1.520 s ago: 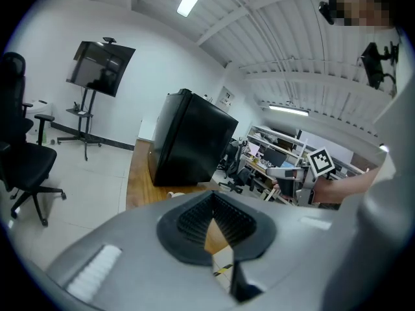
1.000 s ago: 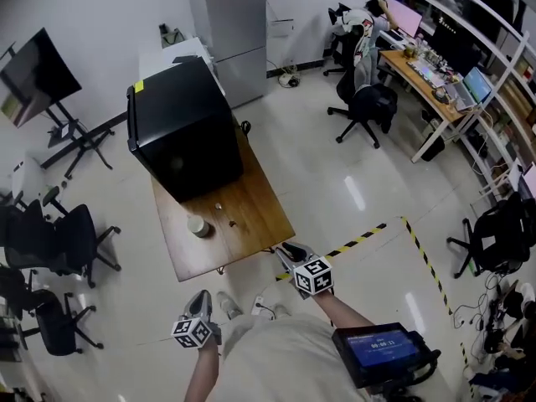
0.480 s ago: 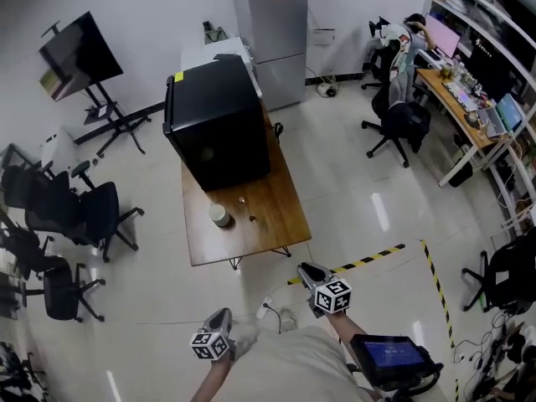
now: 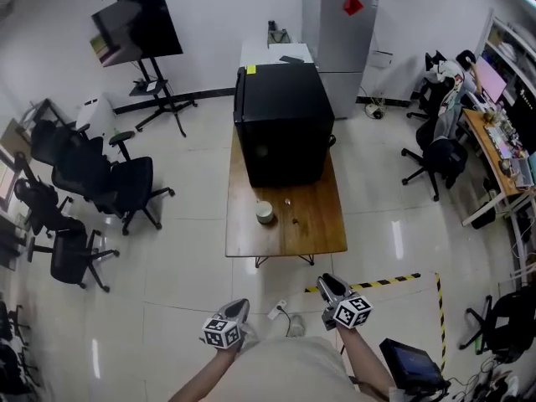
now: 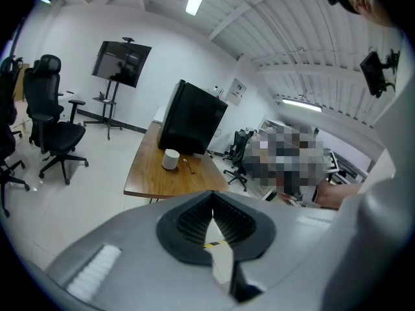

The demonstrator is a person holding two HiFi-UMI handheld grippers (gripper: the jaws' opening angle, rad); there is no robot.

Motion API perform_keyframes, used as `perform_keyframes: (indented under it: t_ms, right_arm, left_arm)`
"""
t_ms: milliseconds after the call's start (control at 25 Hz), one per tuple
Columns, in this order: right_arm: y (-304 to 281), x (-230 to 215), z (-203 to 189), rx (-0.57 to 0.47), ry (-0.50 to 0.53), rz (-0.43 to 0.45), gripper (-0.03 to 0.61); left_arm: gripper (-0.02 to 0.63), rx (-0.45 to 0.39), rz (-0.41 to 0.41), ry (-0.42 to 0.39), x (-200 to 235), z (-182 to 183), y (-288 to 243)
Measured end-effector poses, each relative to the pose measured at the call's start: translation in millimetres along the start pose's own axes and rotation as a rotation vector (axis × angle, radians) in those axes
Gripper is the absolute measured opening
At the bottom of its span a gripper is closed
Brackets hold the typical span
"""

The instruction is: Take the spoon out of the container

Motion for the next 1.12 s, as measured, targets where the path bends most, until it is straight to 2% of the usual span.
perform_keyframes:
  t_ms: [120,280,520,760,1120]
  right_arm:
    - [-22,19,-2,0.008,0.001,0.010,0.133]
    - [-40,40,-9,0.054,0.011,0.013,0.155]
    - [-58,52,-19,0.125,0.012,-0.014,0.164]
    - [-69,50,-28,0.200,0.105,-0.080,0.169]
    - [-57,39,-14,0.198,0.242,-0.119,0.147]
  left_arm:
    - [0.000,-0.038,0.007,0.003,23,18,15]
    - [0.000,-0.067,0.030,0.013,50,34,33]
    - [0.000,-0.072,0.001,0.004,66,42,39]
    - [0.000,-0.060,-0.007,-0.006,74,48,42]
    - [0.000,-0.038,-0.030,-0.042,52,48,25]
Point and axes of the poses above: the fingertips, and each gripper's own axes: y backward along the fingers, x to its left, z out of its top, the point moved 2 cm from there along y, backward along the fingers, and after that the axes turned 1 degree about x, right-handed, at the moved point
